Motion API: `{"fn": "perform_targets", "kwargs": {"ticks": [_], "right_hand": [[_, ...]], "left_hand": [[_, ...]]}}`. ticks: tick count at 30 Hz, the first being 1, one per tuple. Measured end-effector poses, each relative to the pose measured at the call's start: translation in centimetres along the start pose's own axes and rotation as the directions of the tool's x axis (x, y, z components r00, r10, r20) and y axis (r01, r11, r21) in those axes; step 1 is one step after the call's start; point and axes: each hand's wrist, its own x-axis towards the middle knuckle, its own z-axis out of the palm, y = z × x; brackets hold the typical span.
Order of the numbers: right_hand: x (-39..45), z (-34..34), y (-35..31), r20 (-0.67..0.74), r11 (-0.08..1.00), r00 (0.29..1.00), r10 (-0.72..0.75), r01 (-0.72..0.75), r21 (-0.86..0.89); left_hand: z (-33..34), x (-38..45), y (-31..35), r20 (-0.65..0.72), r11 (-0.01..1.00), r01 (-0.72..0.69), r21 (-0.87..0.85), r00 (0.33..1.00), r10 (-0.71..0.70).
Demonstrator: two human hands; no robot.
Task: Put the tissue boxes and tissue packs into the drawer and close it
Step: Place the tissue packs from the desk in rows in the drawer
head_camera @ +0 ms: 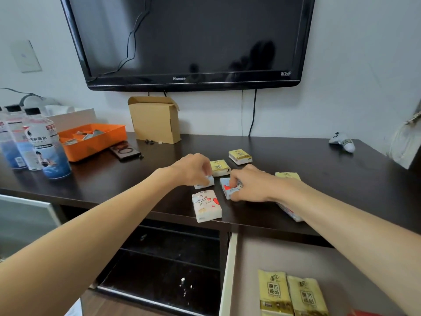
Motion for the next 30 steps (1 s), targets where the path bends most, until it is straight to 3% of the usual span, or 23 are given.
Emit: {"fn": "perform_targets", "kwargs": {"ticks": [7, 12, 18, 26, 30], "right_hand": [[-2.2, 0.6, 0.6, -0.071, 0.999, 0.997, -0.031, 0.029, -0.028], [-3.4, 2.2, 1.1, -0.239, 0.997, 0.971, -0.012, 0.031, 0.077], [-5.6, 2.4, 2.0, -0.453, 0.971, 0.891, 0.031, 0.081, 0.224], [-9.7, 2.8, 3.2, -0.422, 0.943, 0.905, 0.058, 0.089, 0.321], [-12.5, 3.1, 3.4, -0.348, 0.925, 0.936, 0.060, 0.079, 0.371]], "left_hand": [[1.1, -0.4, -0.5, 0.014, 0.994, 0.097, 0.039, 0.995, -0.098], [0.7, 0.0, -0.5, 0.038, 0.994, 0.087, 0.068, 0.995, -0.090], [0.6, 0.6, -0.9, 0.112, 0.994, 0.105, 0.003, 0.988, -0.105], [0.4, 0.6, 0.1, 0.074, 0.989, 0.143, -0.045, 0.987, -0.139], [-1.8, -1.4, 4.2, -0.061, 0.994, 0.009, -0.107, 0.998, -0.016]]}}
